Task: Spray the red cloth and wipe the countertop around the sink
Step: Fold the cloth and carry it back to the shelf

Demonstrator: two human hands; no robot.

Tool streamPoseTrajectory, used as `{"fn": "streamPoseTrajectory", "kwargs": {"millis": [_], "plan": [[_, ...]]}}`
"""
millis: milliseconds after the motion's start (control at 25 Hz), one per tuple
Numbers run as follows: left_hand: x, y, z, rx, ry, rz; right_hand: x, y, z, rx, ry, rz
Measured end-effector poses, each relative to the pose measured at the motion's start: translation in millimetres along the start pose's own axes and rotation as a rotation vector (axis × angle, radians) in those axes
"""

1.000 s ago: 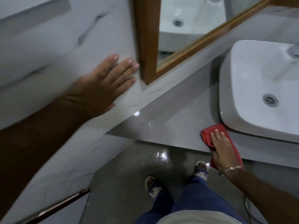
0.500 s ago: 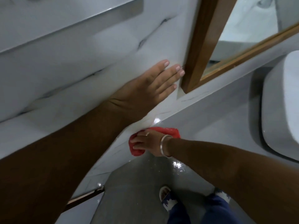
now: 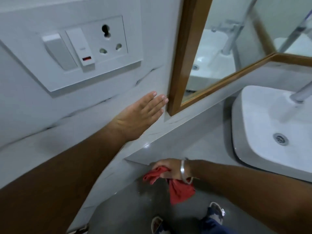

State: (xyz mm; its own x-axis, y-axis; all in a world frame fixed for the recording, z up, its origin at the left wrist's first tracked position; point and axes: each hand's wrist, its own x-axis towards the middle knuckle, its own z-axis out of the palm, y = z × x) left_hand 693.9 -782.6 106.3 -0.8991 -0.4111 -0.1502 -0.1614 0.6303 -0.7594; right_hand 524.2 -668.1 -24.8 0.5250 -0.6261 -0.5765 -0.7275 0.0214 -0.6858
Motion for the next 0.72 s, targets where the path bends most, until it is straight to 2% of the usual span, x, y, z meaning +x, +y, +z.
{"fn": "streamPoseTrajectory", "kwargs": {"millis": [80, 160, 240, 280, 360, 440, 520, 600, 720], "plan": [[2.7, 12.1, -13.7, -0.389, -0.024, -0.009, -61.0, 13.8, -14.1, 0.336, 0.149, 0.083], [14.5, 32.7, -36.4, -0.983, -0.195, 0.081, -116.8, 24.1, -24.0, 0.689, 0.29, 0.101], [42.9, 52.3, -75.3, -1.532, -0.3, 0.16, -166.9, 35.4, -29.8, 0.908, 0.418, 0.068], [62.5, 58.8, -98.0, -1.69, -0.266, 0.171, -189.7, 41.2, -32.1, 0.965, 0.481, 0.043], [110.4, 64.1, -146.8, -1.816, -0.08, 0.182, -239.4, 56.6, -32.3, 1.099, 0.612, -0.028], [156.9, 65.1, -198.0, -1.817, 0.035, 0.256, -293.1, 81.9, -19.9, 1.269, 0.689, -0.071], [195.3, 74.5, -248.6, -1.765, 0.021, 0.367, -340.4, 107.2, 11.5, 1.284, 0.77, -0.023], [222.3, 95.0, -296.6, -1.719, 0.006, 0.433, -370.9, 123.0, 55.2, 1.204, 0.874, 0.118], [253.8, 140.1, -379.6, -1.655, -0.043, 0.521, -405.5, 130.2, 107.9, 1.131, 1.155, 0.134]]}}
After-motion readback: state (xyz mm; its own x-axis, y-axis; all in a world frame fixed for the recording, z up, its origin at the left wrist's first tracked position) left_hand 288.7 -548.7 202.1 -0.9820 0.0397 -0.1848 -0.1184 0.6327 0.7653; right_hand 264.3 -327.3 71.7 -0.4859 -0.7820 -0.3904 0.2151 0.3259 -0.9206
